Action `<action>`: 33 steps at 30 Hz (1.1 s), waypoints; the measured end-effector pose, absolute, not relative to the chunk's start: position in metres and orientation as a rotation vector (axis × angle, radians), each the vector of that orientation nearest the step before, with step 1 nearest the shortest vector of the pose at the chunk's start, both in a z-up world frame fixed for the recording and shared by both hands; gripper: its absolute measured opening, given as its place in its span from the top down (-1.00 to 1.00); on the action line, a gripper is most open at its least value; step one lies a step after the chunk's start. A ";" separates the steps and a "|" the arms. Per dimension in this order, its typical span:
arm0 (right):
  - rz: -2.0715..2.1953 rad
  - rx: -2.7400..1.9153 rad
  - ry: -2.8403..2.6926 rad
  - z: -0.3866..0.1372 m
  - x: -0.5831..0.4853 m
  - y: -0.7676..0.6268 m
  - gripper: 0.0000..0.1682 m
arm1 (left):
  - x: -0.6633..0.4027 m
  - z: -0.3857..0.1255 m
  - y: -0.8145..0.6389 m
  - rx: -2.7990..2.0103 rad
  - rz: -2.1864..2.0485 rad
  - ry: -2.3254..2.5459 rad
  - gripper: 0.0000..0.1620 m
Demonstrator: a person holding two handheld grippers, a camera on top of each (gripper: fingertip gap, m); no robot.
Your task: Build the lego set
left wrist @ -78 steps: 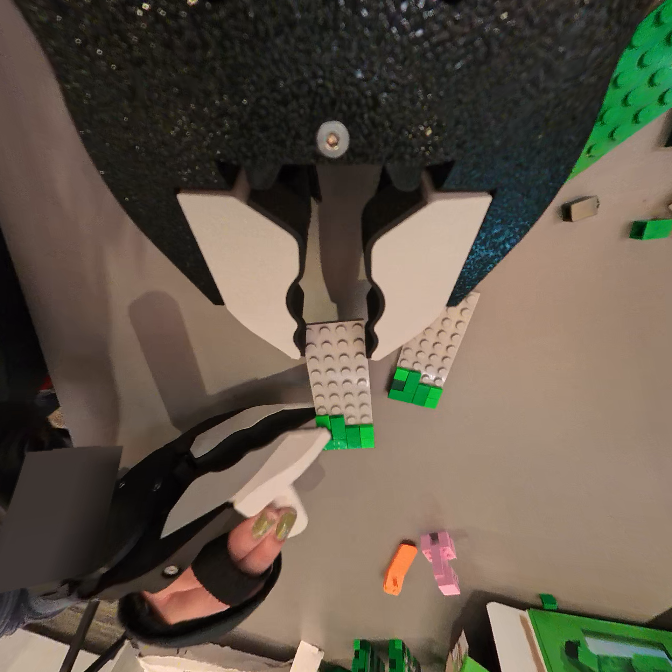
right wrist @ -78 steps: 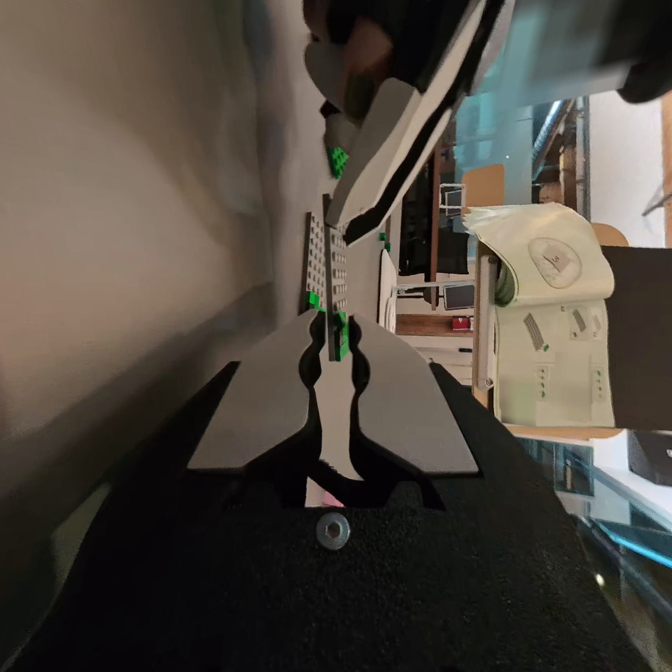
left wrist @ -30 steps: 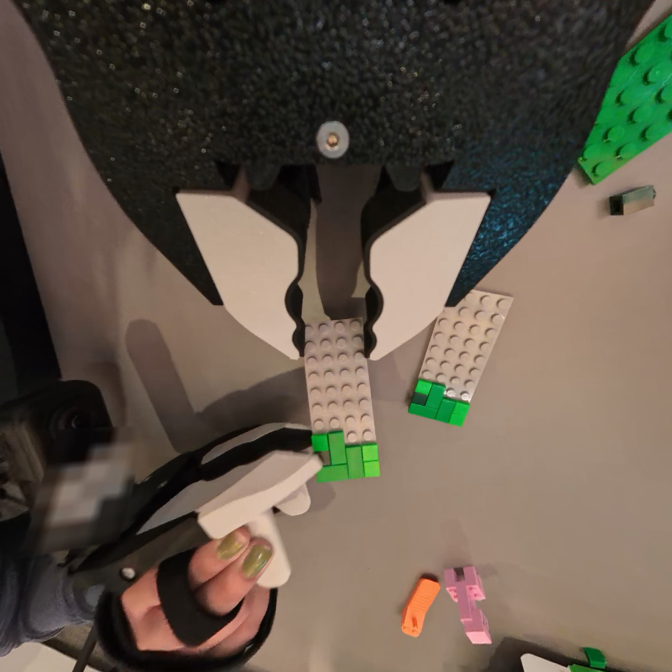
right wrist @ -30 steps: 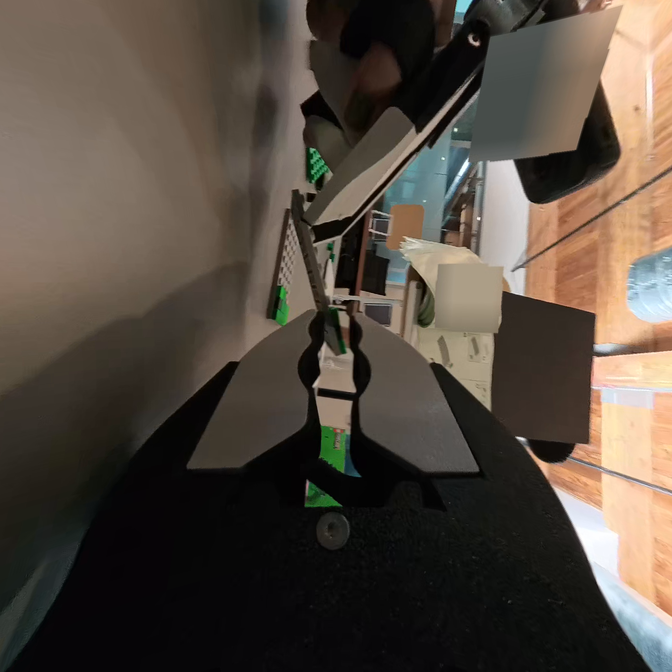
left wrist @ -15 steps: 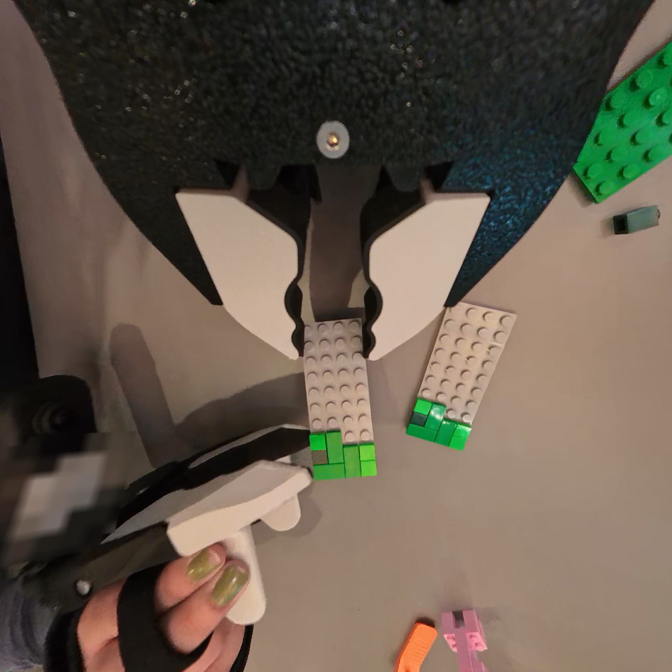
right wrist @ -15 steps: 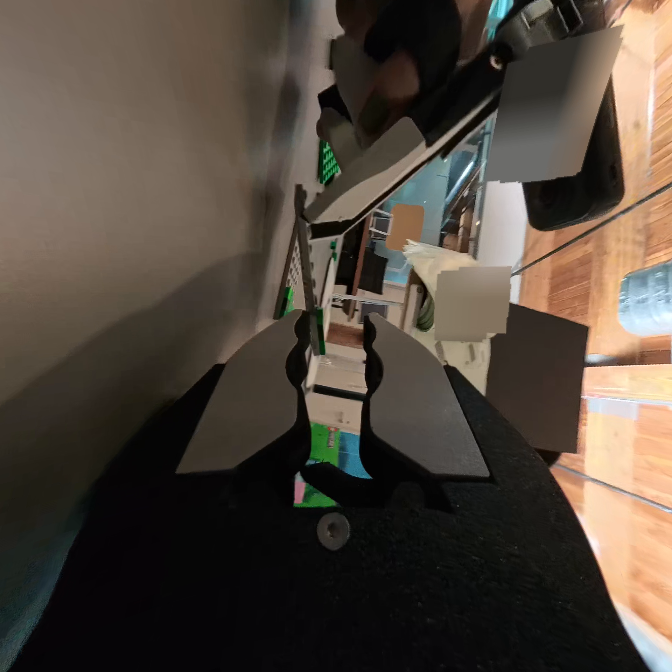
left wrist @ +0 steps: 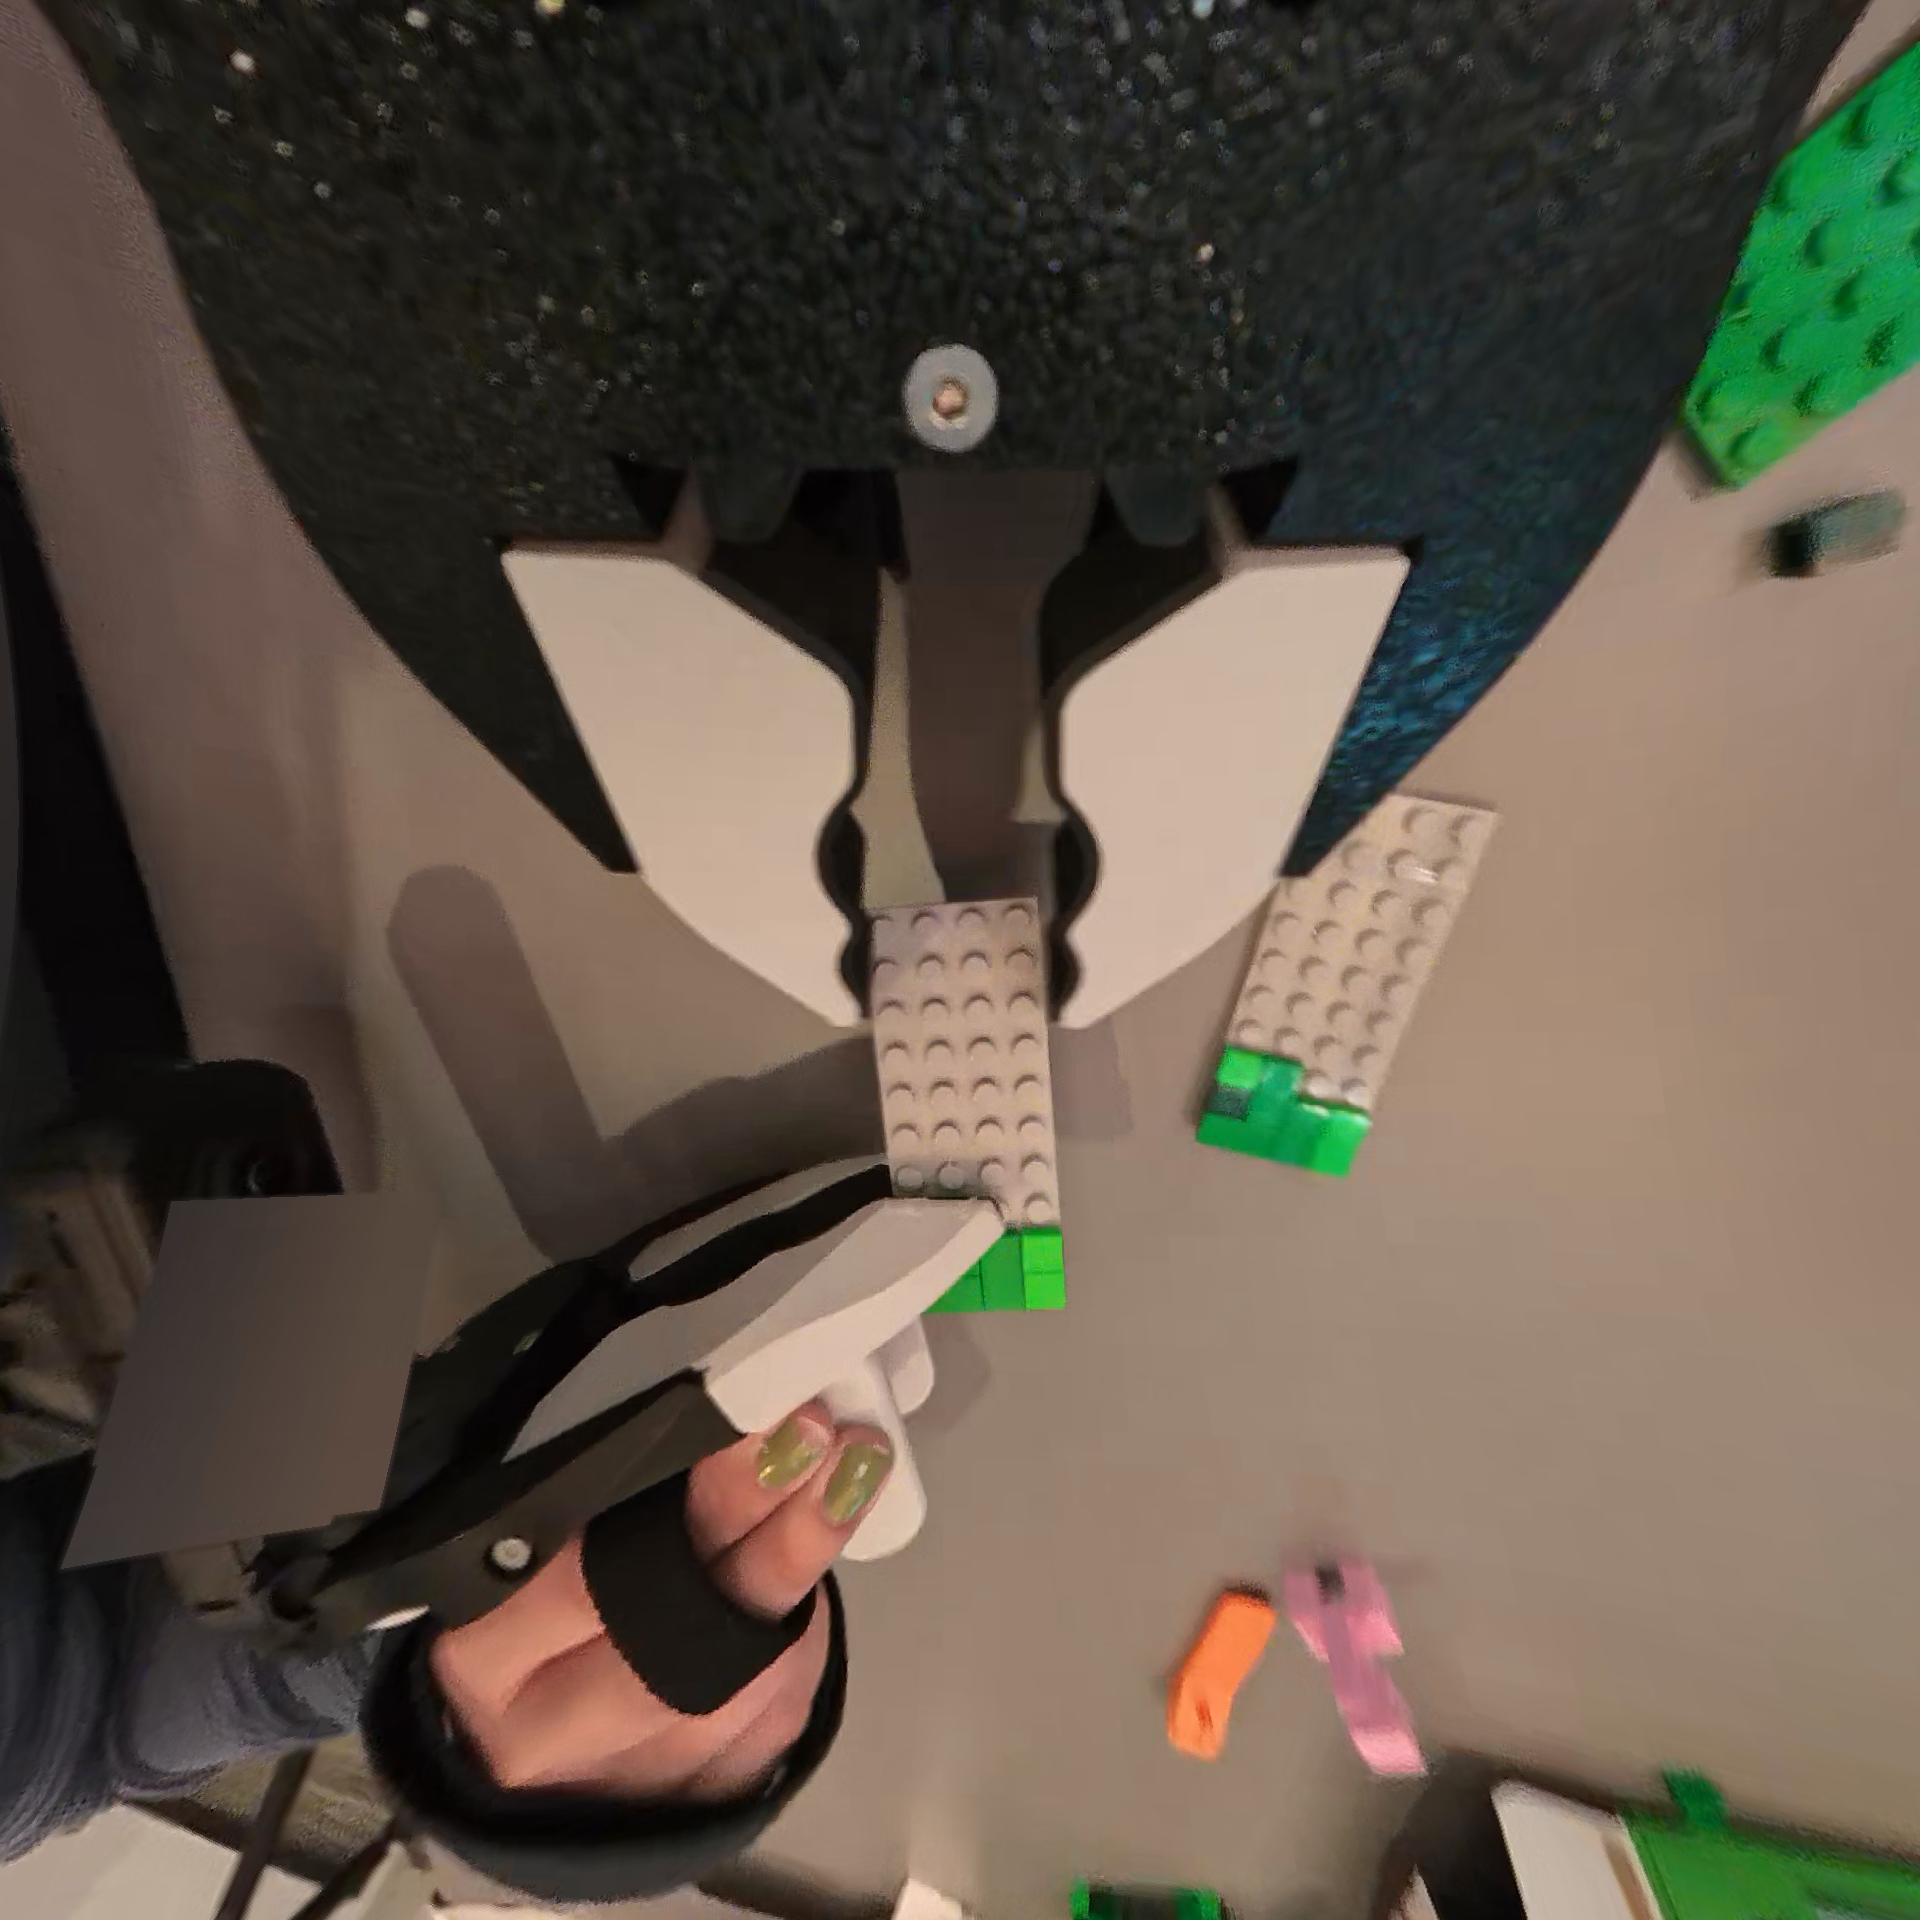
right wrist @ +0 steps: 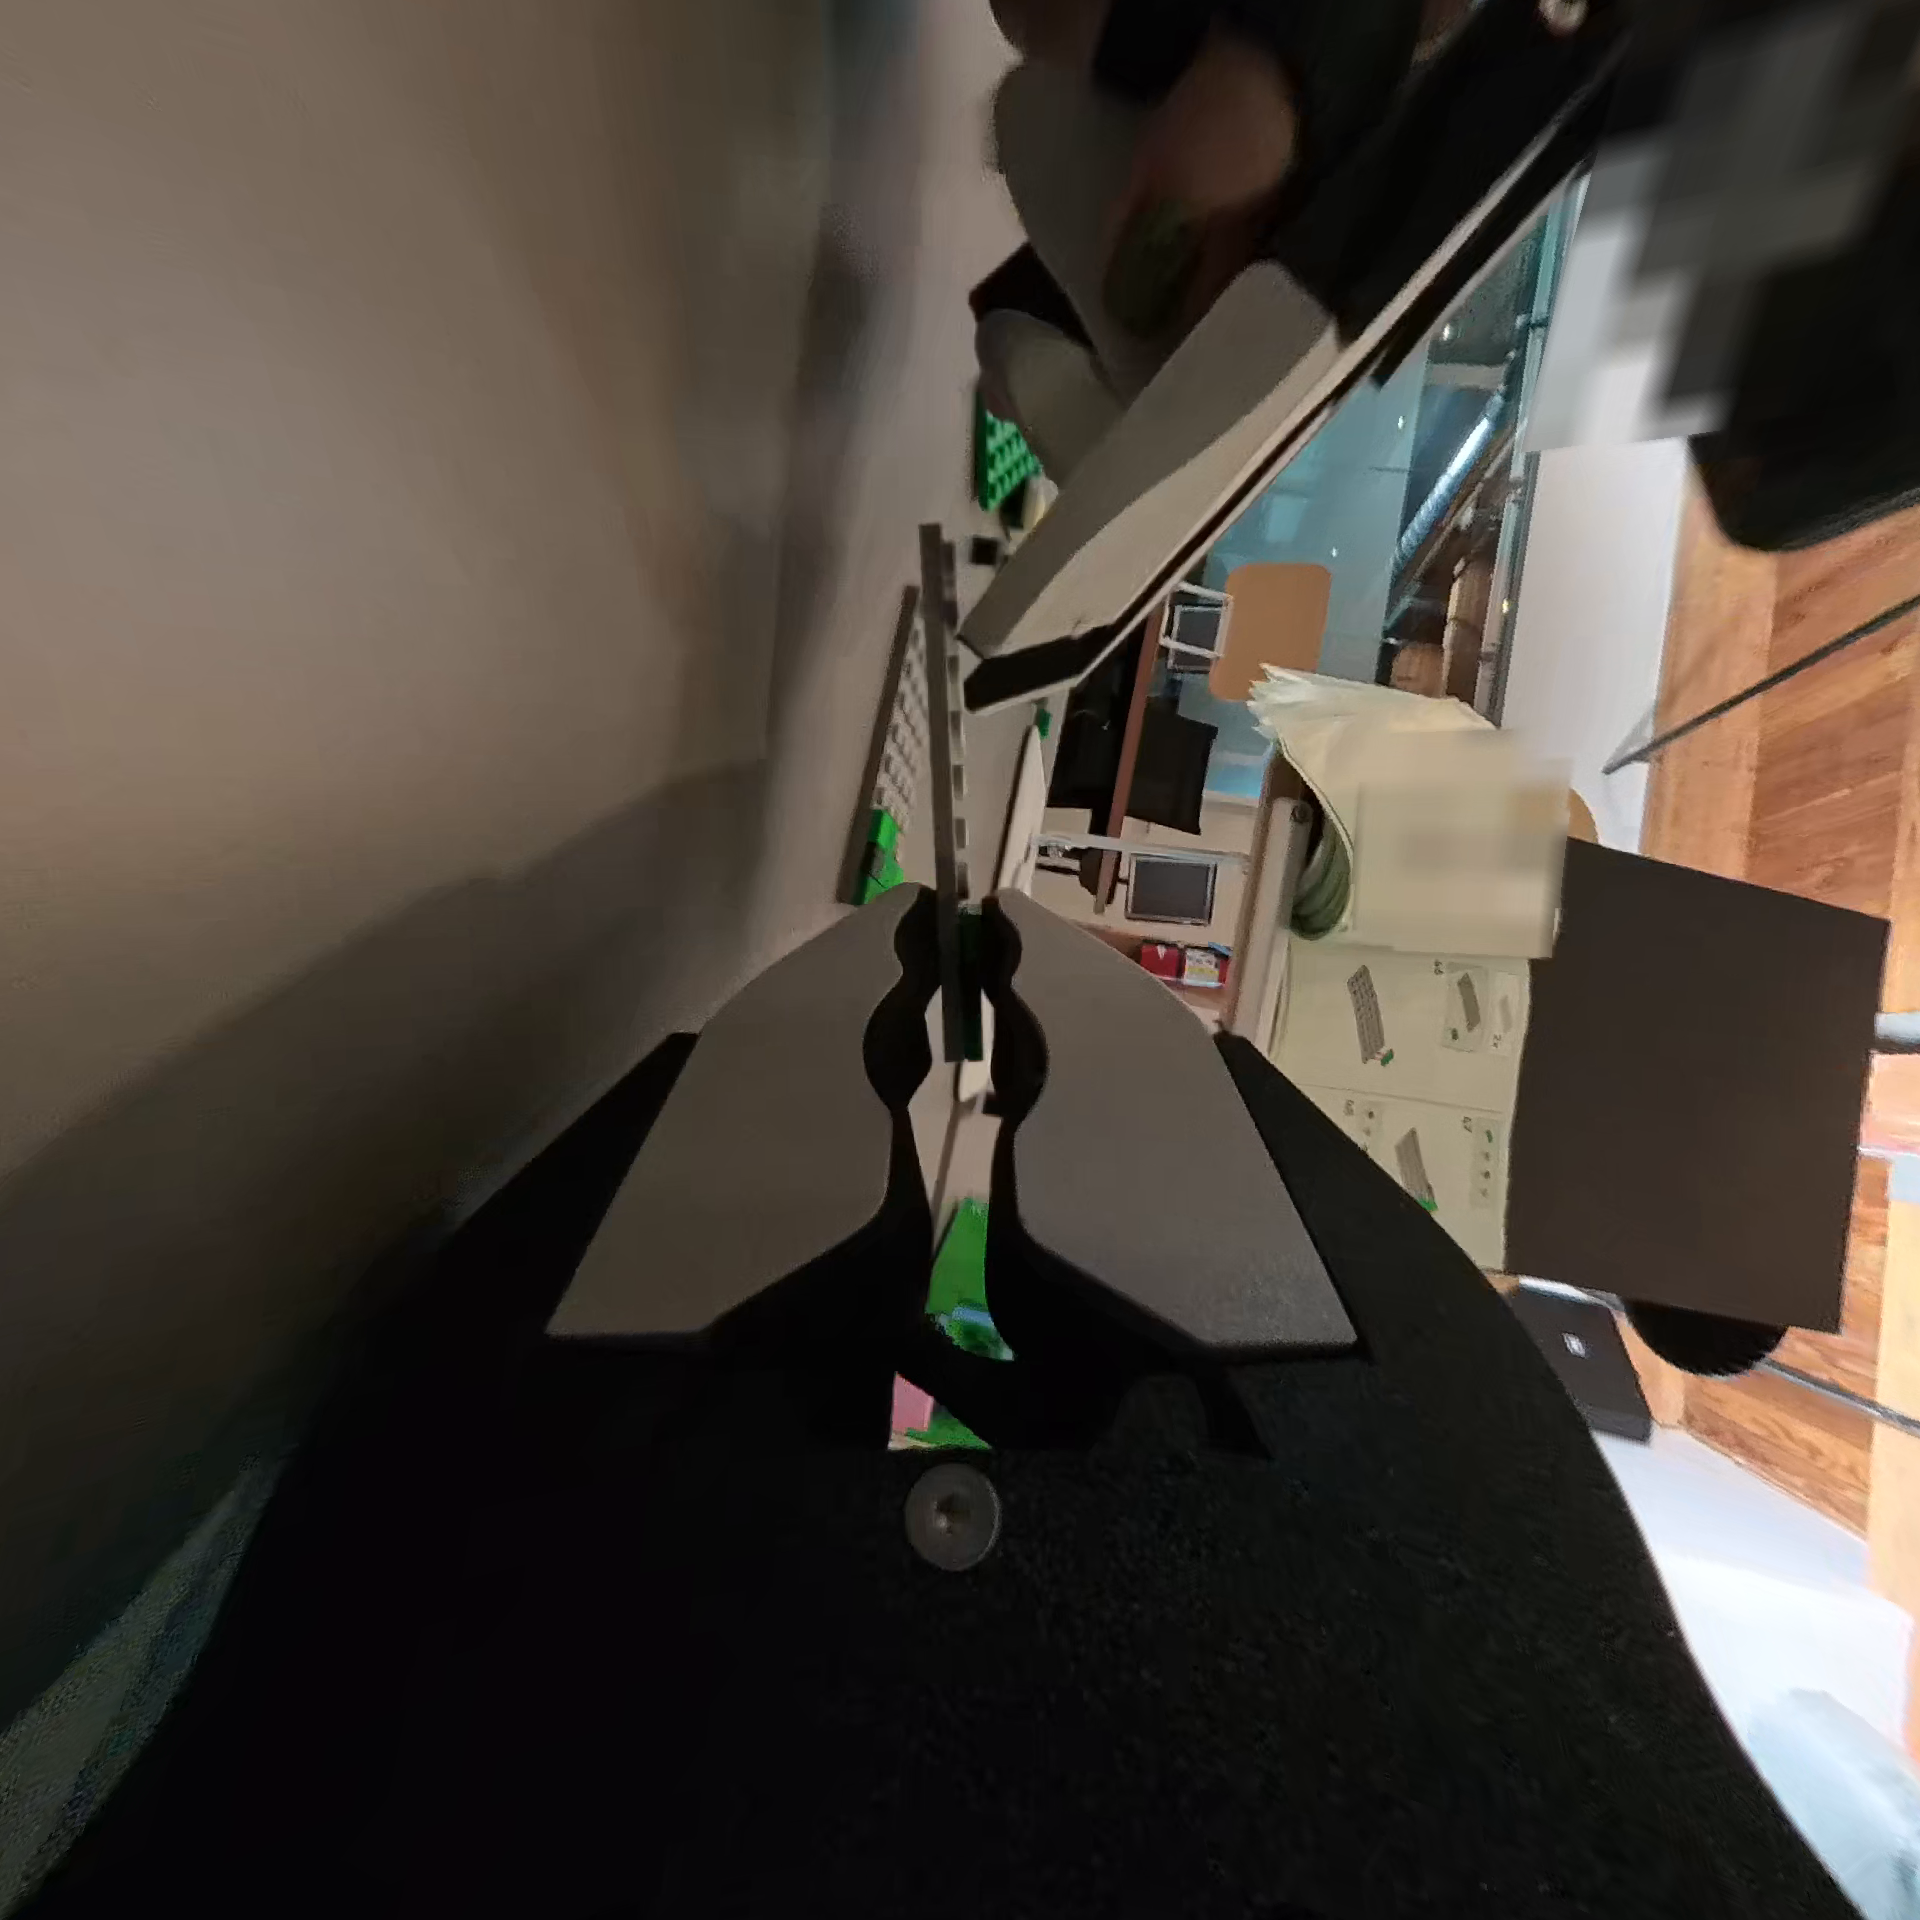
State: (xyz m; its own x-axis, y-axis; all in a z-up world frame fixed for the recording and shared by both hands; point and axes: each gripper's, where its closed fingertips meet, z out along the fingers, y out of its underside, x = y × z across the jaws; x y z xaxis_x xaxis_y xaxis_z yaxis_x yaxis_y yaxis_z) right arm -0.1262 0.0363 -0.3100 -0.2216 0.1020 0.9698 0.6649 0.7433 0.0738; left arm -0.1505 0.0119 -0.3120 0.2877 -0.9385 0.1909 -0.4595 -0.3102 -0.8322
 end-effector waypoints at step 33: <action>0.131 -0.912 -1.568 -0.292 -0.109 0.025 0.61 | -0.150 -0.341 -0.003 -1.863 -0.733 1.566 0.40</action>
State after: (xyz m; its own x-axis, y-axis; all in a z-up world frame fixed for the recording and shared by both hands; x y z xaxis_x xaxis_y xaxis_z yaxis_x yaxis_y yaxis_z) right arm -0.1088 0.0245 -0.2925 0.0675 0.6084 0.7908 0.4686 0.6804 -0.5635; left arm -0.1503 -0.0025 -0.3413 0.1550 -0.9872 0.0382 -0.6613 -0.1324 -0.7384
